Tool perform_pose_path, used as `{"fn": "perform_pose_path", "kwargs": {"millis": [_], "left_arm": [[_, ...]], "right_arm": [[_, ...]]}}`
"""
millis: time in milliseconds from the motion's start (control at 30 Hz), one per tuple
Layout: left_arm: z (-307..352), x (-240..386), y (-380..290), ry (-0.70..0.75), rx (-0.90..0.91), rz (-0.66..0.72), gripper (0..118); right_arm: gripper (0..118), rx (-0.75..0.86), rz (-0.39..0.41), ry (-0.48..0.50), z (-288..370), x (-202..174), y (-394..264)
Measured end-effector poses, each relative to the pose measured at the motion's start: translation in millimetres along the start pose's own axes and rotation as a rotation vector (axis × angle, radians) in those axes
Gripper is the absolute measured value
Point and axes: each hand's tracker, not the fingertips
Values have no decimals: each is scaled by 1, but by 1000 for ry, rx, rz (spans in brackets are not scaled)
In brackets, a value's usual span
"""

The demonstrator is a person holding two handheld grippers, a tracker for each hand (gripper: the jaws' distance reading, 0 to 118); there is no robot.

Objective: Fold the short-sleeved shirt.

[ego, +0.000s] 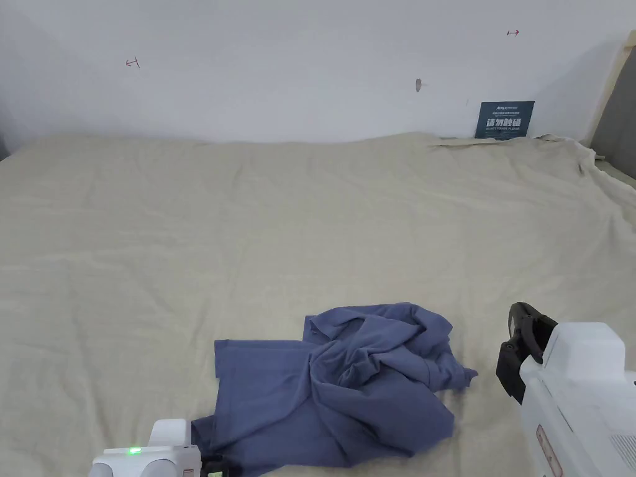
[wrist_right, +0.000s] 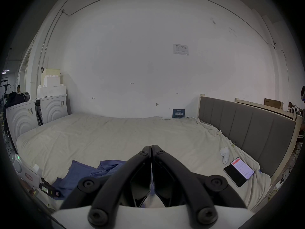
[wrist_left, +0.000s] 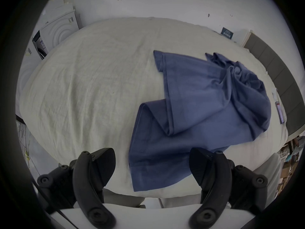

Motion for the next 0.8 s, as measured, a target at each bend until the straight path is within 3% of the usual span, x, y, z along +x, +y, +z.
{"fn": "perform_pose_path", "kwargs": {"millis": [67, 133, 167, 200, 433, 567, 633, 700, 733, 800], "left_arm": [[7, 3, 1, -14, 17, -35, 43], [9, 8, 1, -16, 39, -75, 38], [10, 9, 3, -55, 53, -91, 27], [13, 10, 4, -87, 61, -72, 6], [53, 3, 24, -143, 202, 8, 1], [67, -3, 38, -166, 253, 42, 1], [68, -4, 42, -172, 265, 46, 1], [63, -3, 46, -158, 281, 31, 1], [61, -2, 48, -158, 279, 25, 1], [56, -2, 52, -159, 267, 26, 1]], "right_arm": [[0, -6, 0, 1, -2, 1, -2], [0, -17, -3, -1, -5, 3, -4], [0, -26, -8, -1, -7, 4, -5], [0, -36, -14, -1, -10, 6, -7], [0, -173, -28, 13, -50, 18, -16], [2, -305, -60, 79, -99, 28, -23], [35, -332, -65, 69, -122, 29, -24], [83, -407, -61, 84, -152, 31, -28], [93, -431, -61, 103, -165, 31, -33], [96, -466, -74, 123, -191, 31, -40]]}}
